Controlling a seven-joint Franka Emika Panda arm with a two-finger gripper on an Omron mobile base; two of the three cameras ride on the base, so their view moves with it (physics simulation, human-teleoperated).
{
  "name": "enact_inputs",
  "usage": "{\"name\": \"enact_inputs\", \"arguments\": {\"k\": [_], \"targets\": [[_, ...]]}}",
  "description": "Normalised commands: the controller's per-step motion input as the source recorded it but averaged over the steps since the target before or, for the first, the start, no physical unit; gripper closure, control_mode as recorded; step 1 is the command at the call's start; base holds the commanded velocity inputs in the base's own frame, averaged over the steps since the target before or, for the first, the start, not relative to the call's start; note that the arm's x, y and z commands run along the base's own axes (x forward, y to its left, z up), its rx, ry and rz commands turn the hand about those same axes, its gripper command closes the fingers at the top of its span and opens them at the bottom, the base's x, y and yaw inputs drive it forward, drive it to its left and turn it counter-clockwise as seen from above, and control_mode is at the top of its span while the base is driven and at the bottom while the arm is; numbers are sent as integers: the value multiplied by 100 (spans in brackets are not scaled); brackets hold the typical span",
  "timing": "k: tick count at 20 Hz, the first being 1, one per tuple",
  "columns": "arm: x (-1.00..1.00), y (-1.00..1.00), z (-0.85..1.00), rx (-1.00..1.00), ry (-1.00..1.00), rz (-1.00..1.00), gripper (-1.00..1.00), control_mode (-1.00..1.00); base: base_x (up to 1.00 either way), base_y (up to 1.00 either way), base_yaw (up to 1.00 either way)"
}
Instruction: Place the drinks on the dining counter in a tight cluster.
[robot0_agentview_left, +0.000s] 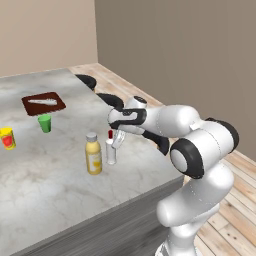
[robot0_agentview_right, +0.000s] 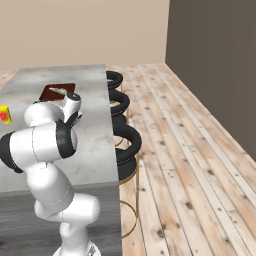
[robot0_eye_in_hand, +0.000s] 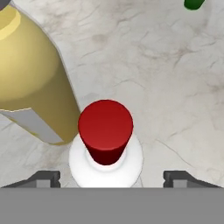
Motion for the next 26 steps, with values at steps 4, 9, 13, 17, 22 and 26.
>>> {"name": "enact_inputs", "arguments": {"k": [4,9,13,17,22,26], "targets": [[-3,-2,0,0,0,0,-100,-100,0,0,0],[-32,-40,5,0,-3,-4,-100,-100,0,0,0],[-44,-30,19,0,-5,-4,-100,-100,0,0,0],[-66,-36,50,0,0,-16,-100,-100,0,0,0],[-56,-36,73,-2,11,-45,-100,-100,0,0,0],[-57,-34,52,0,14,-58,-100,-100,0,0,0]]}}
